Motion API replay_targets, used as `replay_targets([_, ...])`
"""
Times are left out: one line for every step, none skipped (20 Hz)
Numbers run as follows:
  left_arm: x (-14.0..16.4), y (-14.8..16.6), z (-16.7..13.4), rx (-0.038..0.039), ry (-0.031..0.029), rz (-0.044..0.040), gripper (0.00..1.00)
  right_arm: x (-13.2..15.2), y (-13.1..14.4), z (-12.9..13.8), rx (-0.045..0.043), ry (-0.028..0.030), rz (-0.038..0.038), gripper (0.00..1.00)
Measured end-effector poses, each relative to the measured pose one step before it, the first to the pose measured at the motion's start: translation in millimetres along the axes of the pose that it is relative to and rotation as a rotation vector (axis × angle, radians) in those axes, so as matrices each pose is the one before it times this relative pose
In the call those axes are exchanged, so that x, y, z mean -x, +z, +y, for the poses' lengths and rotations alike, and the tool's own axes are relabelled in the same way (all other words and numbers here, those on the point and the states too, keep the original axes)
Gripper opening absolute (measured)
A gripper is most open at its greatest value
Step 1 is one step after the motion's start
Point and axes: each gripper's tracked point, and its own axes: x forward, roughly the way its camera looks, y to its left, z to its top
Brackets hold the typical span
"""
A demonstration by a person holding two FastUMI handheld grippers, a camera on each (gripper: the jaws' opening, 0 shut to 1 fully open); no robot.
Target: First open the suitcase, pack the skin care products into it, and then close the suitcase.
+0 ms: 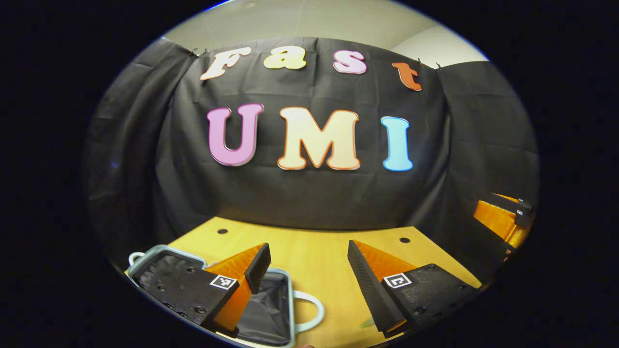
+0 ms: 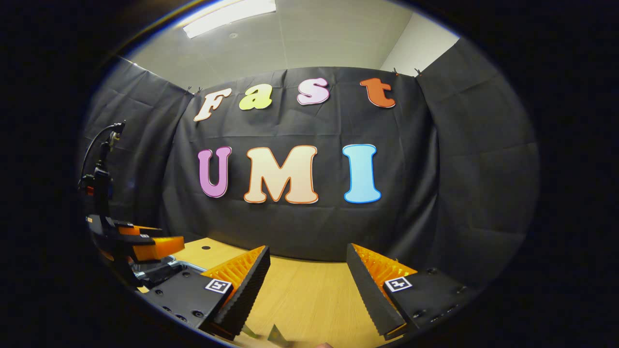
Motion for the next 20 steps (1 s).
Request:
replay_targets([-1.28, -9.77, -7.76, 0.00192, -0.01488, 0.01857, 0.95, 0.28, -2.56, -2.71, 0.00223, 0.00205, 0.00826, 0.99])
replay_targets([-0.84, -9.66, -7.96, 0.00055, -0.01264, 0.02114, 0.94, 0.13, -2.61, -3.33, 0.00234, 0.00187, 0.00596, 0.99])
replay_targets([-1.78, -10.15, -6.98, -0.00053, -0.01441, 0.0201, 0.95, -0.38, -0.04, -2.07, 0.0021, 0.00251, 0.00395, 0.99])
replay_targets([-1.86, -9.8, -6.05, 0.00115, -0.00922, 0.02056, 0.95, -0.47, -2.14, -2.34, 0.00175, 0.00226, 0.00177, 0.99])
replay_targets([-0.62, -8.89, -5.73, 0.00266, -0.01045, 0.02038, 0.94, -0.86, -1.61, -1.9, 0.00207, 0.00289, 0.00298, 0.99])
replay_targets([-0.8, -7.09, -6.88, 0.00355, -0.01249, 0.01647, 0.94, -1.0, -3.04, -1.41, 0.00239, 0.00317, 0.00571, 0.99])
replay_targets([-1.2, -8.8, -6.19, 0.00388, -0.01097, 0.01758, 0.94, -1.44, -3.49, -0.75, 0.00219, 0.00366, 0.0075, 0.99])
replay_targets([-1.23, -7.63, -7.3, -0.00131, -0.01647, 0.01394, 0.94, -1.1, -2.99, -0.79, 0.00191, 0.00388, 0.00676, 0.99])
replay_targets([-0.18, -6.97, -7.12, -0.00169, -0.0101, 0.01568, 0.94, -1.39, -2.42, -0.69, 0.002, 0.00309, 0.00636, 0.99])
replay_targets([-0.67, -7.35, -6.46, 0.00142, -0.0152, 0.01099, 0.94, -1.27, -4.33, -1.17, 0.00131, 0.00407, 0.00652, 0.99])
replay_targets([-1.1, -9.65, -6.66, 0.00995, -0.01321, 0.01671, 0.94, -1.45, -2.97, -0.2, 0.00069, 0.00424, 0.008, 0.99])
replay_targets([-1.71, -10.71, -7.44, 0.01262, -0.01159, 0.02504, 0.94, -1.24, -4.66, 0.2, 0.00165, 0.00579, 0.00941, 0.99])
replay_targets([-2.74, -11.41, -4.64, 0.0085, -0.00898, 0.02078, 0.92, -1.01, -3.31, 0.42, 0.00353, 0.0059, 0.00987, 0.99])
replay_targets([-1.98, -9.02, -3.72, 0.00463, -0.00163, 0.01536, 0.87, -1.22, -3.92, -0.16, 0.00551, 0.00558, 0.00712, 0.99])
replay_targets([-1.9, -9.94, -3.2, 0.00228, -0.00053, 0.017, 0.86, -0.59, -1.55, 0.19, 0.00654, 0.00546, 0.00346, 0.99])
replay_targets([-1.94, -10.6, -2.37, 0.00471, -0.00138, 0.02146, 0.82, 0.08, -2.74, -0.42, 0.00684, 0.0053, 0.00474, 0.99])
replay_targets([-2.51, -9.98, -3.22, 0.00244, -0.00322, 0.01537, 0.81, -0.81, -2.63, 0.24, 0.00744, 0.00513, 0.00628, 0.99])
replay_targets([-2.75, -8.44, -0.27, 0.00281, -0.0012, 0.01268, 0.78, 0.11, -3.41, 0.73, 0.00635, 0.00497, 0.00541, 0.99])
replay_targets([-4.47, -10.11, 0.77, 0.003, 0.00286, 0.01988, 0.76, -0.11, -1.9, 0.93, 0.00434, 0.00562, 0.00544, 0.99])
replay_targets([-4.27, -9.63, 0.76, 0.0048, 0.0066, 0.01841, 0.71, -0.08, -2.51, 0.85, 0.00315, 0.0065, 0.0056, 0.99])
